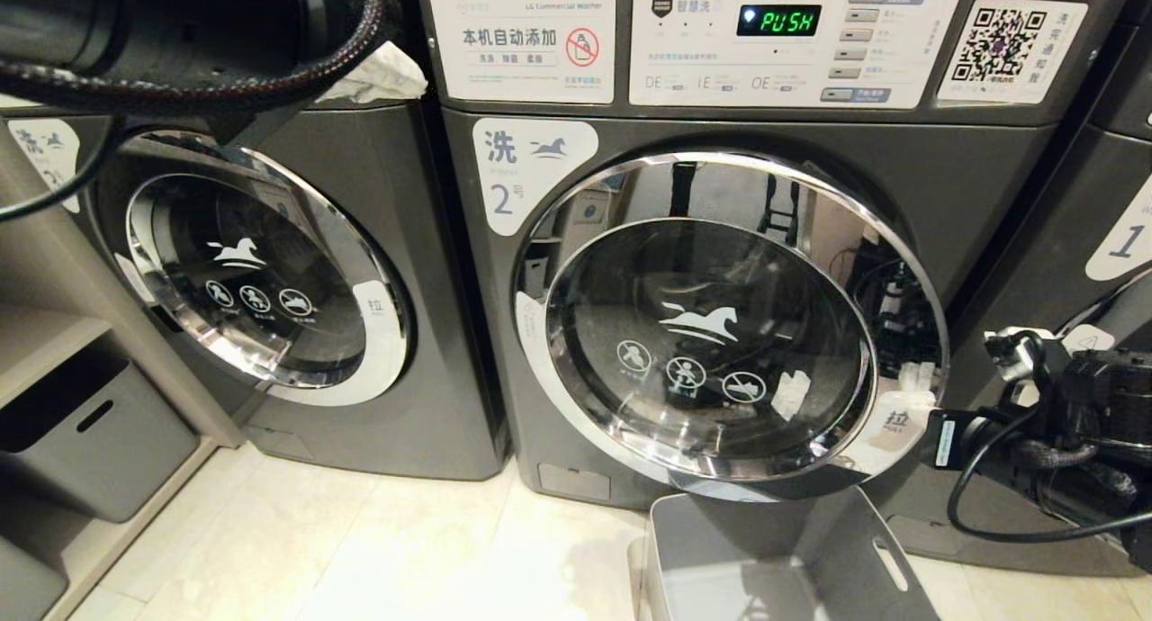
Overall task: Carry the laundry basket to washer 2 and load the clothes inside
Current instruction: Press the washing machine door tightly with the right hand
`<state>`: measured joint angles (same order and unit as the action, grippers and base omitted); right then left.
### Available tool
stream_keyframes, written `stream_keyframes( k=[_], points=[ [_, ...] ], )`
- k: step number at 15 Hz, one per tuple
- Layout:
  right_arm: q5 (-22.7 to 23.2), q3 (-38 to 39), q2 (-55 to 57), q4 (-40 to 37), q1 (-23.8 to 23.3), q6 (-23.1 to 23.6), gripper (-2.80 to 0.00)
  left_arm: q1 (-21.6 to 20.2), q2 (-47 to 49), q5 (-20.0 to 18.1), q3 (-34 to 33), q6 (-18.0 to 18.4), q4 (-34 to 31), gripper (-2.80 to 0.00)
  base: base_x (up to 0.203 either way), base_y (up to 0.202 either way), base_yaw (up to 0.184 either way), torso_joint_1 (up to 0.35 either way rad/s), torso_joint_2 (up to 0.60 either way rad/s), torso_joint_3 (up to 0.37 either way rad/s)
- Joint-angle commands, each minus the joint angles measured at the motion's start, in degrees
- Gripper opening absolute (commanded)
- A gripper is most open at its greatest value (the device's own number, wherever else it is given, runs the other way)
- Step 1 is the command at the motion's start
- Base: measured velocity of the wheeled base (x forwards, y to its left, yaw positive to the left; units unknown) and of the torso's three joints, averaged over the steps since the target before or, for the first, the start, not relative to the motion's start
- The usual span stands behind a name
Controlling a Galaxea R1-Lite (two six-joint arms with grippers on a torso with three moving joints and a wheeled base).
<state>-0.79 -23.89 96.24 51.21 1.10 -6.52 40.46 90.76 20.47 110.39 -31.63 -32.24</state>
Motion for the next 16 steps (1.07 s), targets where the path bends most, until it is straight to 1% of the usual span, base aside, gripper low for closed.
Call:
stream_keyframes(
  k=[1,3,5,8,10,12,16],
  points=[
    [-0.21,-0.58,2.05,0.47,-0.22,-0.07,-2.8,-0.71,-0.81,0.1,-0.11,-0.18,-0.3,-2.8,0.0,0.0,0.0,0.0,0.0,0.0],
    [-0.86,-0.83,3.22,0.63,-0.93,-0.02,-2.8,-1.32,-1.87,0.1,-0.81,-0.27,-1.31,-2.8,0.0,0.0,0.0,0.0,0.0,0.0],
    [-2.23,-1.54,5.58,2.8,-1.65,-0.01,-2.8,-3.13,-2.86,0.08,-3.45,-0.34,-1.35,-2.8,0.0,0.0,0.0,0.0,0.0,0.0],
    [-2.54,-2.32,9.37,7.31,-2.06,0.1,-2.8,-7.72,-5.17,-0.46,-9.34,-0.43,-0.94,-2.8,0.0,0.0,0.0,0.0,0.0,0.0],
    [-2.41,-3.3,12.31,10.28,-2.06,0.08,-2.8,-10.72,-7.09,-2.19,-11.93,-0.45,-0.8,-2.8,0.0,0.0,0.0,0.0,0.0,0.0],
    [-2.38,-4.84,16.0,14.45,-2.07,0.11,-2.8,-11.82,-8.17,-3.14,-13.17,-0.36,-0.87,-2.8,0.0,0.0,0.0,0.0,0.0,0.0],
    [-2.49,-8.4,23.16,24.61,-2.01,0.27,-2.8,-11.9,-9.46,-3.15,-14.32,-0.18,-1.33,-2.8,0.0,0.0,0.0,0.0,0.0,0.0]
  ],
)
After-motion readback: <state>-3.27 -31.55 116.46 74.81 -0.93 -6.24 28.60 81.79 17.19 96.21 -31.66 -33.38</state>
